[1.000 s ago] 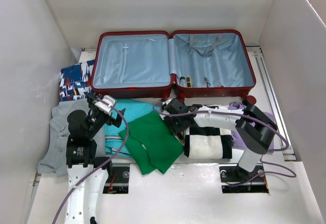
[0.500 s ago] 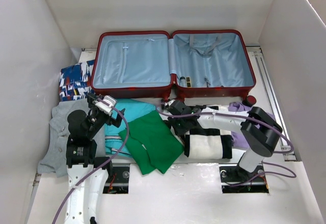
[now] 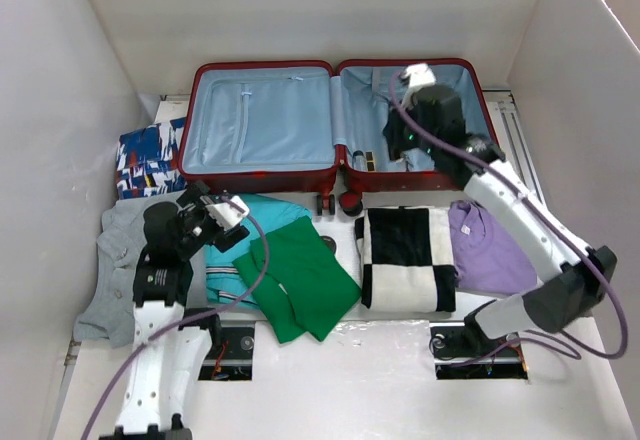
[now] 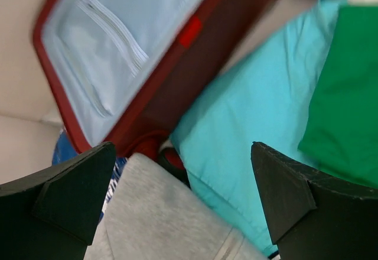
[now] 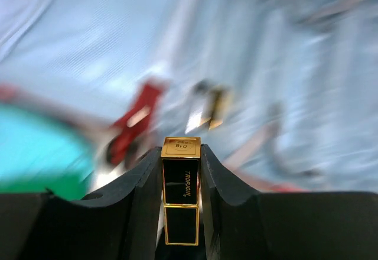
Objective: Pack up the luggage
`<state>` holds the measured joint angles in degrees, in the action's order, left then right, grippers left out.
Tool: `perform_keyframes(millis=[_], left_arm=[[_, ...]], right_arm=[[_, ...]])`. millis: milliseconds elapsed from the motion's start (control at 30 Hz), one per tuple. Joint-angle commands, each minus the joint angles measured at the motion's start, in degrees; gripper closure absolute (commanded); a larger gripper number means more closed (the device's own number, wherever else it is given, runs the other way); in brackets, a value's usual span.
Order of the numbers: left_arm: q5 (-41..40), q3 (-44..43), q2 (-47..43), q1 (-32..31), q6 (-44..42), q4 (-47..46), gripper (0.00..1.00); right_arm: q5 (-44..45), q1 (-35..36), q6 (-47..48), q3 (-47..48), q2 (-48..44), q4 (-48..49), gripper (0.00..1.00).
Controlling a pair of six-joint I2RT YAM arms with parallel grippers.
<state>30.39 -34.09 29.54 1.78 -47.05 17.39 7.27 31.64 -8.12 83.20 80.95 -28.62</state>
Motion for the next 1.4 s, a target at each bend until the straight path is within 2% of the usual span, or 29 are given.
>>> perform_keyframes(millis=[0, 33, 133, 300, 533, 767, 867, 900, 1033, 1200, 1367], left_arm=[[-5.1, -0.3, 4.9, -1.2, -14.1, 3.4, 0.03], [-7.1, -0.3, 6.6, -1.3, -17.6, 4.1, 0.04], [-8.2, -0.3, 7.8, -1.3, -21.0, 4.1, 0.04], [-10.0, 0.3, 9.0, -1.3, -20.3, 2.2, 0.04], [-10.4, 1.0, 12.7, -1.3, -13.6, -0.6, 0.03], [-10.4, -0.9, 16.0, -1.3, -10.5, -1.3, 0.03], [-11.0, -0.9, 16.0, -1.3, -10.5, -1.8, 0.03], [-11.0, -0.4, 15.5, -1.3, -10.5, -1.8, 0.03], [-11.0, -0.4, 14.9, -1.3, -10.5, -1.8, 0.03], [-9.7, -0.4, 13.8, -1.3, -10.0, -1.8, 0.02], [-8.6, -0.4, 12.0, -1.3, -9.4, -1.8, 0.01]], right_arm=[[-1.9, -6.5, 6.2, 3.7, 7.0, 2.9, 1.0], [-3.0, -9.5, 6.7, 6.4, 11.6, 3.4, 1.0], [-5.2, -12.6, 8.2, 11.5, 19.6, 3.9, 1.0], [-7.2, -15.7, 8.2, 21.8, 35.1, 0.7, 1.0], [-10.0, -16.3, 4.4, 22.4, 43.6, 3.8, 1.0], [-12.6, -16.8, -1.5, 19.7, 46.4, 5.9, 1.0], [-11.9, -16.8, -1.5, 19.2, 46.9, 5.9, 0.88], [-11.1, -16.8, -2.2, 18.6, 46.9, 5.9, 0.66], [-11.1, -16.8, -2.7, 17.0, 44.6, 5.9, 0.29], [-11.1, -17.3, -0.3, 16.5, 38.8, 5.9, 0.25], [-9.5, -13.0, 8.1, 14.2, 25.6, 4.7, 0.23]])
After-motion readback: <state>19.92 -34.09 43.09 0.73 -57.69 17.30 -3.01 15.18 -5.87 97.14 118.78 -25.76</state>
